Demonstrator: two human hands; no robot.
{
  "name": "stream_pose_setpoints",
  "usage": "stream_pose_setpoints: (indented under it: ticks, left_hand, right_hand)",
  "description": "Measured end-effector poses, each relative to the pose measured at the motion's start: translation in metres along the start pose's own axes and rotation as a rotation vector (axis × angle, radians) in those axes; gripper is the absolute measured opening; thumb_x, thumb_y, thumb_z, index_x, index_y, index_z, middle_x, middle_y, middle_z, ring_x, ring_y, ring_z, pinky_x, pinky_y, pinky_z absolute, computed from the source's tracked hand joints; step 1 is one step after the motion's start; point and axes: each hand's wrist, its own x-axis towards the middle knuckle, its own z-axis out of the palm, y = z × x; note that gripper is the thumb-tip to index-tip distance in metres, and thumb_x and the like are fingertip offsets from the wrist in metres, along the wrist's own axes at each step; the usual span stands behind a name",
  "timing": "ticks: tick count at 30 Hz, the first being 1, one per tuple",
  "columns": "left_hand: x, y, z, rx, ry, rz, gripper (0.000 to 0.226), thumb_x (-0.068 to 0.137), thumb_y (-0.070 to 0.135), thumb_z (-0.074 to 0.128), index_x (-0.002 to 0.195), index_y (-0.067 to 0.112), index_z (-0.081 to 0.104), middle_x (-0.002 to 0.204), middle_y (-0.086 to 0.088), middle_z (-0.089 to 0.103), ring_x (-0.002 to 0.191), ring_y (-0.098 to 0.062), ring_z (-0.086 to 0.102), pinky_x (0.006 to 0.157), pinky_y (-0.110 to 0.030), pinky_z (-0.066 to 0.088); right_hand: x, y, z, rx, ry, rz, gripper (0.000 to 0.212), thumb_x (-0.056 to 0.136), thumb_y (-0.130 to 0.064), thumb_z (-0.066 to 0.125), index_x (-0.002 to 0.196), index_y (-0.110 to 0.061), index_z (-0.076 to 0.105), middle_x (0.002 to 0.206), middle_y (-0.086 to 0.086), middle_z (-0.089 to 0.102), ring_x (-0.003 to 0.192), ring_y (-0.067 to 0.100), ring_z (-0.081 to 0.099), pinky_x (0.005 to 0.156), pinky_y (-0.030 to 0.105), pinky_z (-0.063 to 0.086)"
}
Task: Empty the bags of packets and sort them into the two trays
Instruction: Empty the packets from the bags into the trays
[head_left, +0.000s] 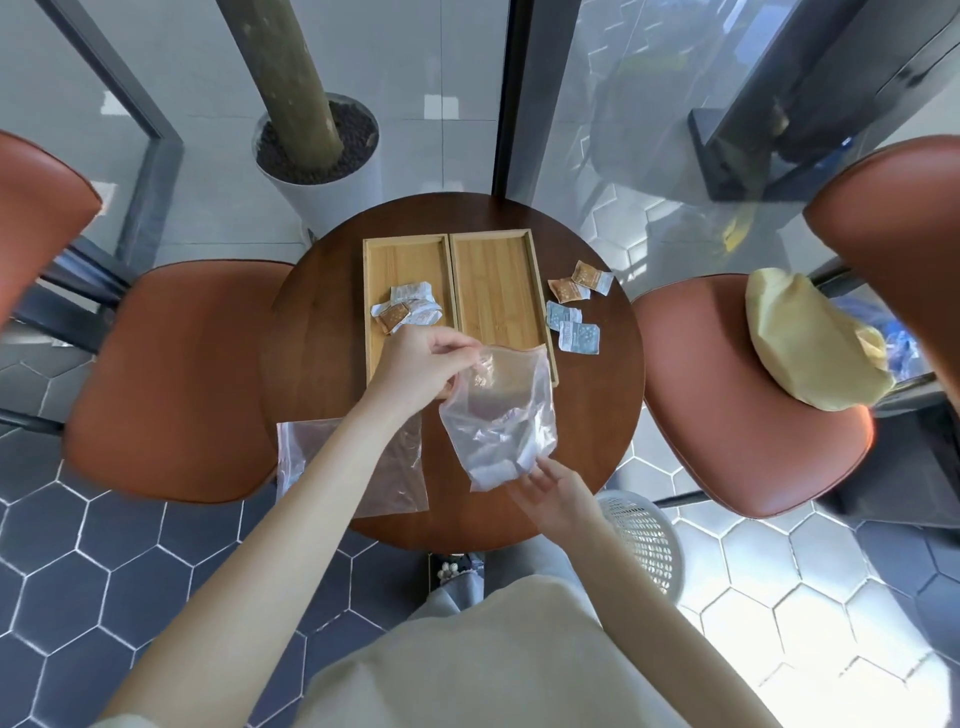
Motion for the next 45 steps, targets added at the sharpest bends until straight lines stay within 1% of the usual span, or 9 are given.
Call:
stream_pose_setpoints:
  ticks: [4, 8, 13, 16, 19, 25, 30, 36, 45]
  left_hand:
    - [0.039, -0.015, 0.011, -0.149, -0.032, -0.179, 0.014, 0.087, 0.021, 0.057, 0.086, 0.019, 0.071, 0.084, 0.006, 0.067, 0.076, 0.0, 0.059, 0.071, -0.021, 0.044]
    - [0.073, -0.029, 0.024, -0.315, -0.007, -0.369, 0.014, 0.089, 0.022, 0.052, 0.083, 0.019, 0.065, 0.087, 0.001, 0.064, 0.091, -0.02, 0.059, 0.072, -0.026, 0.047]
    - [0.108, -0.039, 0.035, -0.594, 0.007, -0.494, 0.034, 0.095, 0.019, 0.04, 0.124, 0.004, 0.049, 0.127, -0.017, 0.049, 0.116, -0.026, 0.05, 0.097, -0.033, 0.042]
    - [0.127, -0.041, 0.038, -0.643, 0.056, -0.487, 0.039, 0.097, 0.018, 0.035, 0.132, 0.002, 0.039, 0.132, -0.014, 0.046, 0.126, -0.023, 0.043, 0.107, -0.036, 0.034]
    - [0.134, -0.051, 0.045, -0.31, 0.061, -0.409, 0.026, 0.095, 0.016, 0.036, 0.109, 0.005, 0.055, 0.11, -0.017, 0.057, 0.112, -0.029, 0.049, 0.096, -0.041, 0.036]
    - [0.087, -0.1, 0.07, 0.47, 0.088, -0.163, 0.044, 0.092, 0.017, 0.046, 0.133, 0.003, 0.039, 0.138, -0.016, 0.046, 0.129, -0.03, 0.04, 0.106, -0.038, 0.032]
    - [0.052, -0.135, 0.087, 0.899, -0.008, -0.243, 0.066, 0.09, 0.032, 0.045, 0.144, 0.01, 0.016, 0.155, -0.013, 0.015, 0.143, -0.026, 0.011, 0.115, -0.044, 0.015]
    - [0.044, -0.156, 0.091, 0.991, -0.154, -0.304, 0.089, 0.086, 0.041, 0.049, 0.143, 0.009, -0.012, 0.156, -0.012, -0.01, 0.144, -0.026, -0.003, 0.114, -0.049, 0.02]
    - [0.045, -0.151, 0.089, 1.013, -0.194, -0.289, 0.088, 0.088, 0.039, 0.048, 0.142, 0.007, -0.014, 0.155, -0.015, -0.013, 0.143, -0.029, -0.008, 0.115, -0.045, 0.013]
  right_hand:
    - [0.006, -0.011, -0.003, 0.117, 0.122, -0.008, 0.016, 0.091, -0.005, 0.048, 0.086, 0.0, 0.061, 0.062, 0.009, 0.072, 0.069, 0.022, 0.07, 0.067, 0.033, 0.058]
    - [0.019, -0.028, 0.001, 0.244, 0.256, 0.0, 0.013, 0.093, -0.004, 0.046, 0.085, 0.002, 0.054, 0.08, 0.014, 0.062, 0.079, 0.027, 0.06, 0.05, 0.031, 0.058]
    - [0.037, -0.051, 0.011, 0.235, 0.323, -0.001, 0.007, 0.088, 0.001, 0.051, 0.083, 0.0, 0.054, 0.088, 0.016, 0.061, 0.08, 0.027, 0.063, 0.051, 0.031, 0.058]
    - [0.049, -0.063, 0.021, 0.22, 0.333, -0.005, 0.005, 0.087, 0.004, 0.053, 0.084, 0.0, 0.055, 0.092, 0.017, 0.063, 0.08, 0.026, 0.064, 0.05, 0.03, 0.059]
    - [0.058, -0.076, 0.036, 0.149, 0.345, -0.043, 0.005, 0.087, 0.005, 0.053, 0.088, 0.0, 0.055, 0.091, 0.017, 0.062, 0.079, 0.026, 0.064, 0.054, 0.031, 0.059]
    - [0.074, -0.102, 0.064, 0.127, 0.315, -0.085, 0.024, 0.092, -0.004, 0.05, 0.115, 0.005, 0.055, 0.106, 0.011, 0.06, 0.073, 0.005, 0.064, 0.062, 0.013, 0.053]
    - [0.075, -0.117, 0.094, 0.044, 0.237, -0.154, 0.011, 0.088, 0.008, 0.051, 0.085, 0.0, 0.057, 0.084, 0.018, 0.064, 0.077, 0.025, 0.069, 0.071, 0.03, 0.058]
    - [0.067, -0.129, 0.12, -0.04, 0.123, -0.206, 0.01, 0.082, 0.005, 0.062, 0.087, -0.002, 0.057, 0.065, 0.01, 0.074, 0.065, 0.019, 0.072, 0.057, 0.024, 0.059]
    - [0.029, -0.134, 0.132, -0.029, -0.046, -0.217, 0.008, 0.081, 0.004, 0.062, 0.082, -0.003, 0.058, 0.072, 0.012, 0.074, 0.072, 0.02, 0.073, 0.062, 0.023, 0.059]
